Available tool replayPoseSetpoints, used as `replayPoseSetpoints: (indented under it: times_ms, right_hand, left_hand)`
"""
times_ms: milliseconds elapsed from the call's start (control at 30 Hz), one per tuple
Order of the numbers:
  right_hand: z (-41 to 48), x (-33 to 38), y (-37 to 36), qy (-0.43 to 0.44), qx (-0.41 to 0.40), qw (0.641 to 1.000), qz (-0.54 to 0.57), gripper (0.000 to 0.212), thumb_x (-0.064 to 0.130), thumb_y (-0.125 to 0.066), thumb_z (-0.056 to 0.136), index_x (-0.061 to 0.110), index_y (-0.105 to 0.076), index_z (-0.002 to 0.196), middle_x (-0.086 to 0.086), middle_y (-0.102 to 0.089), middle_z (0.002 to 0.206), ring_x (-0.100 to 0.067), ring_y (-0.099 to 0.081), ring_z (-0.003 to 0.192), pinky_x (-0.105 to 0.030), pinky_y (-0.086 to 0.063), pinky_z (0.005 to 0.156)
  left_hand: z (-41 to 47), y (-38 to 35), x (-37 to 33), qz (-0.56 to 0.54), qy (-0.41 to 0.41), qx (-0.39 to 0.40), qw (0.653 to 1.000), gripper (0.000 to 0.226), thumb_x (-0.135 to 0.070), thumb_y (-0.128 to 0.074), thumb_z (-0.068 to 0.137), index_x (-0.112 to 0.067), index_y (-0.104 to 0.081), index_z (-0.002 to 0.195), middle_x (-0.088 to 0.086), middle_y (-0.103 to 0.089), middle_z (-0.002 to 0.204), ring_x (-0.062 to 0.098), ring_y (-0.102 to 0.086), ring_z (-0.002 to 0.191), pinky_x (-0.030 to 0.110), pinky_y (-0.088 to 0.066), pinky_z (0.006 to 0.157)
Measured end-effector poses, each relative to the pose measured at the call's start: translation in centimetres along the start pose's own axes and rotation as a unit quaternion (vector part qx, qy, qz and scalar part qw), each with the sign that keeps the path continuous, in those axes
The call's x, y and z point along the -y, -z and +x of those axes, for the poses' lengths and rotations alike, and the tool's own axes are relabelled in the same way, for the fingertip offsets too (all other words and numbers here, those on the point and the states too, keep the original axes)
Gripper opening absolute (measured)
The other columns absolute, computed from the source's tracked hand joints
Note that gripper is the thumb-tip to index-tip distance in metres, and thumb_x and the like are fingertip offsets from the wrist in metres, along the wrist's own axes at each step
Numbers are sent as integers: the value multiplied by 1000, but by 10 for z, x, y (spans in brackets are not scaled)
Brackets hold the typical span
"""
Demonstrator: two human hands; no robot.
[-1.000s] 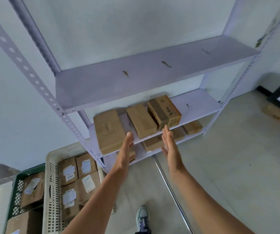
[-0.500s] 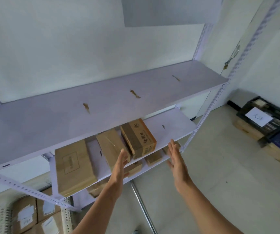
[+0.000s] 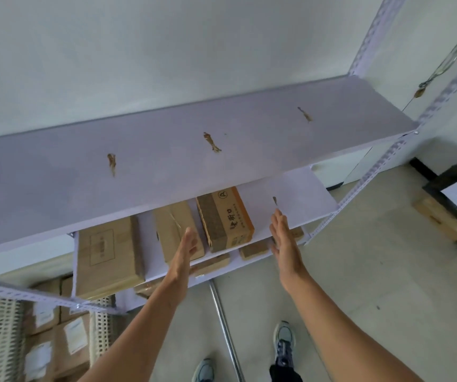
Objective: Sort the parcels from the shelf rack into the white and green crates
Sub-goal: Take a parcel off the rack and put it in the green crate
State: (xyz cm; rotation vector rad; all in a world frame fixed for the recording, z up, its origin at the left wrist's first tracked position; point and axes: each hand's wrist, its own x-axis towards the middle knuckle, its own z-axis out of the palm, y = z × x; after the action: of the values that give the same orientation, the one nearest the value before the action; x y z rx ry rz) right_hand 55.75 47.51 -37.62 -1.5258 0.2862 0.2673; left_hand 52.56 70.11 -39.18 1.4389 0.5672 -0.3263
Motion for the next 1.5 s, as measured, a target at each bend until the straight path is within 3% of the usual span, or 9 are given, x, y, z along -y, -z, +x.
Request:
replayPoseSetpoints:
  times_ms: [200,367,667,800,933,1133,1333,1433,1500]
  right_hand:
    - [59,-7,45,-35,65,997,-21,102,92,-36,81,39,-24,167,13,-24,174,-10,-25,159,-46,-20,130]
    - [107,-21,72,-58,112,990,-58,85,79,-30,97,34,-22,168,10,-21,176,-13,-23,160,-49,-19,131]
    - [200,-68,73,-108,147,978,-98,71,65,-27,107,31,-19,169,7,-17,177,-13,-20,162,-52,-16,132]
    - [241,-86,56,-122,148,974,-117,72,66,-23,108,30,-17,169,6,-14,178,-15,-17,163,-53,-12,133]
    - [279,-99,34,-149,146,970,-126,74,68,-22,107,28,-15,169,1,-12,178,-20,-16,163,-53,-13,132]
    - [310,-123,5,-207,155,957,-134,77,72,-20,105,25,-33,164,-6,-31,173,-27,-28,160,-58,-19,130]
    - [330,-142,-7,-210,161,956,-130,75,74,-19,104,26,-62,143,-6,-68,141,-26,-60,135,-55,-40,120]
    - [331,-142,-6,-205,126,964,-112,67,75,-23,104,30,-68,127,1,-79,114,-19,-73,110,-47,-57,100]
    - [332,-138,-3,-187,94,972,-104,62,72,-25,105,29,-68,115,6,-83,91,-13,-80,86,-34,-64,71]
  left_hand:
    - [34,-46,11,-32,43,-106,993,78,-67,-32,107,-16,-39,165,6,-41,170,25,-40,153,53,-34,118]
    - [62,-78,15,-40,59,-150,986,79,-69,-32,107,-18,-36,167,8,-39,171,28,-40,154,64,-26,127]
    - [130,-74,29,27,87,-140,986,70,-67,-29,110,-27,-31,168,2,-34,174,25,-34,158,56,-29,122]
    - [175,-69,32,62,62,-129,988,35,-60,-27,114,-45,-58,113,-21,-61,112,-9,-58,99,34,-40,93]
    - [223,-62,36,67,66,-95,991,61,-61,-23,113,-27,-44,159,3,-48,164,20,-48,146,40,-37,112]
    - [278,-53,50,63,122,-75,988,82,-77,-20,105,-24,-38,166,9,-42,170,30,-39,155,57,-26,128]
    - [306,-40,72,1,122,-76,990,89,-81,-18,103,-18,-65,143,11,-68,142,32,-63,130,50,-43,120]
    - [307,-37,81,-26,110,-72,991,90,-81,-18,103,-14,-76,113,13,-69,106,28,-57,92,39,-50,89]
    - [304,-37,83,-46,94,-81,991,79,-78,-19,105,-19,-70,97,3,-62,87,19,-54,78,33,-46,71]
